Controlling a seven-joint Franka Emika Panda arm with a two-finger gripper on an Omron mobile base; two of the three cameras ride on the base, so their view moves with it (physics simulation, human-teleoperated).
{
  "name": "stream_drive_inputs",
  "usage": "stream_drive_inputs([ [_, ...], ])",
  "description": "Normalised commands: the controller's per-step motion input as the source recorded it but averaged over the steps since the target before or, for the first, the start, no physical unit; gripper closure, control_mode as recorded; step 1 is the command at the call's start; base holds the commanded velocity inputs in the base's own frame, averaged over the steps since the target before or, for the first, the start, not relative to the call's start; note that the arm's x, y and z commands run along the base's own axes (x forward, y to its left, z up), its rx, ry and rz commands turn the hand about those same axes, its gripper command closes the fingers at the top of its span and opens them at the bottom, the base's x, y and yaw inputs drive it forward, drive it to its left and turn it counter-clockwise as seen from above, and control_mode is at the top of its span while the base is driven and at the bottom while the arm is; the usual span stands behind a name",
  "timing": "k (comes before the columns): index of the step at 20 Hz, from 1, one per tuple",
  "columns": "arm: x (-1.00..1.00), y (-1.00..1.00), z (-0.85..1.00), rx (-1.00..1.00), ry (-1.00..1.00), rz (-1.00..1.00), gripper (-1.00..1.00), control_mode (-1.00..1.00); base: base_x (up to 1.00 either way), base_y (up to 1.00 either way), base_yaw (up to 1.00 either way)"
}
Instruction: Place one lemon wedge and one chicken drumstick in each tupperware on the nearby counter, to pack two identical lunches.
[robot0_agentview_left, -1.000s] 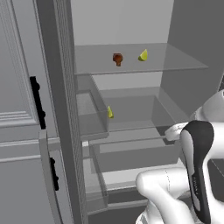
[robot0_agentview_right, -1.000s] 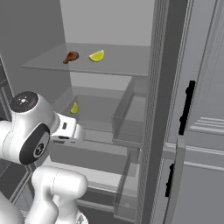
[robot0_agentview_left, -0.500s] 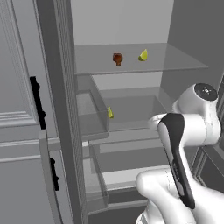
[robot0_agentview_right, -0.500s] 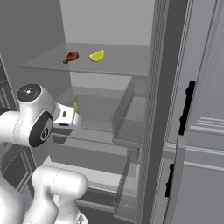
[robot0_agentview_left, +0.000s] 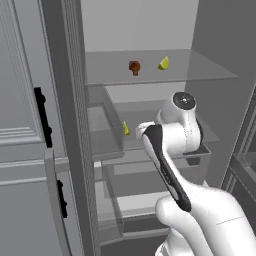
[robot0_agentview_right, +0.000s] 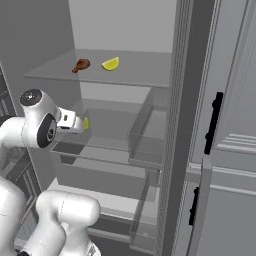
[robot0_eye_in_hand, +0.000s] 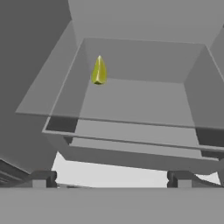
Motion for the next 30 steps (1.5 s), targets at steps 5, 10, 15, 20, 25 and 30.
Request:
stream_drive_inputs([
  [5, 1.00, 0.43, -0.04, 0.00, 0.00, 0.04, -1.00, -1.00, 0.00, 0.00, 0.00],
  [10, 0.87, 0.08, -0.24, 0.00, 0.00, 0.02, -1.00, -1.00, 0.00, 0.00, 0.00],
  [15, 0.41, 0.00, -0.36, 0.00, 0.00, 0.00, -1.00, -1.00, 0.00, 0.00, 0.00],
  [20, 0.11, 0.00, -0.43, 0.00, -0.05, 0.00, -1.00, -1.00, 0.00, 0.00, 0.00],
  [25, 0.25, 0.00, -0.15, 0.00, 0.00, 0.00, -1.00, -1.00, 0.00, 0.00, 0.00],
  [30, 0.48, 0.00, -0.03, 0.00, 0.03, 0.00, -1.00, -1.00, 0.00, 0.00, 0.00],
])
